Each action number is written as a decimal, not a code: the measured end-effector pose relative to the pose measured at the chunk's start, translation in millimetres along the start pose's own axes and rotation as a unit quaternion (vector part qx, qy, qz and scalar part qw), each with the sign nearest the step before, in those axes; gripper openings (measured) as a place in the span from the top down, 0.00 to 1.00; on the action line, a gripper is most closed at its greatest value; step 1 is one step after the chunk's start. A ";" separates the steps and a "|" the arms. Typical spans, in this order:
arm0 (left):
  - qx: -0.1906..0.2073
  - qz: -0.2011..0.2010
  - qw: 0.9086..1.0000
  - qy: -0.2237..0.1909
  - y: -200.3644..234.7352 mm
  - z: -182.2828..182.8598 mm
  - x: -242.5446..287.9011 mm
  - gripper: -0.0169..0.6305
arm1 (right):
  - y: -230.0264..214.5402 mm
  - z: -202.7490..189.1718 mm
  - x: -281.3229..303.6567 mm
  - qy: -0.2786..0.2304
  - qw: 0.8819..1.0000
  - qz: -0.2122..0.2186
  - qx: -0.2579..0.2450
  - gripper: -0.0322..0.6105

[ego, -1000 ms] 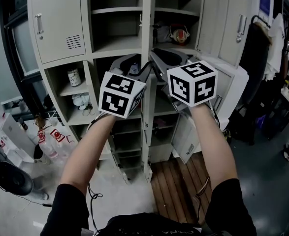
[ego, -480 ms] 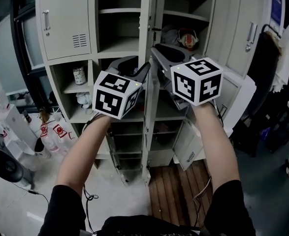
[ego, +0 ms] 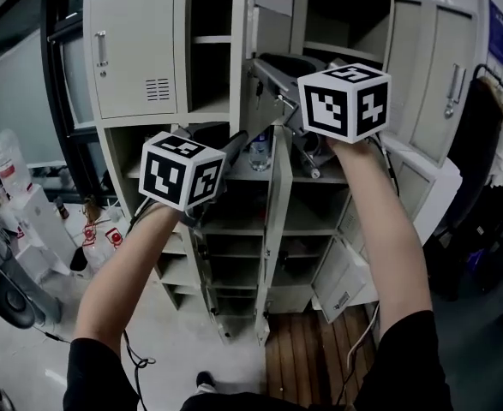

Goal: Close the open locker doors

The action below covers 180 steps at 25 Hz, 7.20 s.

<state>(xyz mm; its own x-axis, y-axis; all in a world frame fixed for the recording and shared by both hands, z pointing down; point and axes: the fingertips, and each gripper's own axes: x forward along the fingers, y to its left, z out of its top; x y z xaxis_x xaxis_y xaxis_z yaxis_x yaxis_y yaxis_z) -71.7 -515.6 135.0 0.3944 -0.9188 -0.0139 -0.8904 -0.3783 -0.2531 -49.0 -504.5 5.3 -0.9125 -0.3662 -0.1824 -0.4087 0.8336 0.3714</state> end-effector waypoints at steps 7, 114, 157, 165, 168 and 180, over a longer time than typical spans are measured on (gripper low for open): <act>-0.017 -0.031 0.999 0.041 22.0 -7.2 -2.6 0.80 | 0.1 21.6 35.3 -0.011 0.997 0.057 0.051 0.76; -0.018 -0.064 0.997 -0.047 253.9 2.1 80.4 0.94 | -80.9 -63.9 232.0 0.068 0.990 -0.124 0.029 0.86; 0.489 0.112 0.853 0.142 226.2 38.4 88.6 0.89 | -99.4 -116.4 194.8 0.138 0.983 -0.117 -0.039 0.87; 0.405 0.121 0.898 0.119 230.0 41.3 88.8 0.90 | -100.2 -116.2 196.1 0.143 0.981 -0.123 -0.044 0.87; 0.341 0.122 0.927 0.096 231.8 43.3 88.2 0.90 | -100.4 -116.3 196.4 0.147 0.980 -0.126 -0.044 0.87; 0.058 0.123 0.991 0.001 234.8 52.6 78.7 0.90 | -99.5 -114.7 195.7 0.153 0.977 -0.146 -0.034 0.87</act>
<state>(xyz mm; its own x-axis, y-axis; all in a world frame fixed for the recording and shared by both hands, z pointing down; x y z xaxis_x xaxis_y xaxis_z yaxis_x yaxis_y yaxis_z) -237.7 -670.9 23.6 0.1677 -0.9819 -0.0879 -0.9275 -0.1270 -0.3515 -188.7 -706.5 37.0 -0.7148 -0.6992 -0.0126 -0.6425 0.6496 0.4065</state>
